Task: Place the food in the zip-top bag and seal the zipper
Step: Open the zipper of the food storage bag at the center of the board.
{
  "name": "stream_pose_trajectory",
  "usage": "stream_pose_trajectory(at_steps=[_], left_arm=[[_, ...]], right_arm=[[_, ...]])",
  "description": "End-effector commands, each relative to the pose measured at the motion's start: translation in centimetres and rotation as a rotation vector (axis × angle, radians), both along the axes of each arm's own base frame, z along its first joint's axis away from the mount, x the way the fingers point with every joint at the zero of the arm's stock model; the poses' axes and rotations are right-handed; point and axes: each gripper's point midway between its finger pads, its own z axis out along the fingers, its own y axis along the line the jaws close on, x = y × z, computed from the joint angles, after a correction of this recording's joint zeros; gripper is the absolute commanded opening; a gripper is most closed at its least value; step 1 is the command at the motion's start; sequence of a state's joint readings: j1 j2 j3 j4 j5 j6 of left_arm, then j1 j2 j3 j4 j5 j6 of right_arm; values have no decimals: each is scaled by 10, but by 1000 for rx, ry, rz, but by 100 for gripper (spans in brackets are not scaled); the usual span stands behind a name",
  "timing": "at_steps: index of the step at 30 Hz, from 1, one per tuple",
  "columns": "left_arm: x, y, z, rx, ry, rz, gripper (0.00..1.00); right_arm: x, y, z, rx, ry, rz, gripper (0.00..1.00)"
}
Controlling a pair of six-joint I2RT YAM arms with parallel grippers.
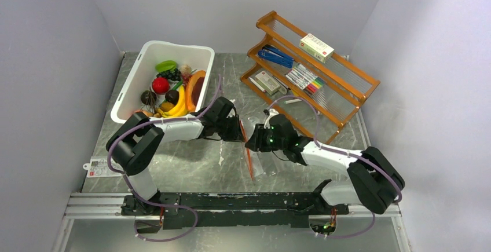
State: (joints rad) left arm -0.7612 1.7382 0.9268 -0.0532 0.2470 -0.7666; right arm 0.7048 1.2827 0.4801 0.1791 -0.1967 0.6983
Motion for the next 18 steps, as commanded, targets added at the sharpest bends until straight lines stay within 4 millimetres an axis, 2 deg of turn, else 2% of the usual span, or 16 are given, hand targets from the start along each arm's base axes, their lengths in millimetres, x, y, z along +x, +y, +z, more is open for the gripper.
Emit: stream_pose_trajectory(at_steps=[1,10,15,18], left_arm=[[3,-5,0,2,-11,-3,17],[2,-8,3,-2,-8,-11,17],[0,-10,1,-13,4,-6,16],[0,-9,0,0,5,-2,16]], right_arm=[[0,-3,-12,-68,21,-17,37],[-1,8,-31,-154,26,11,37],[6,6,-45,-236,22,-24,34],[11,-3,-49,-294,2,-63,28]])
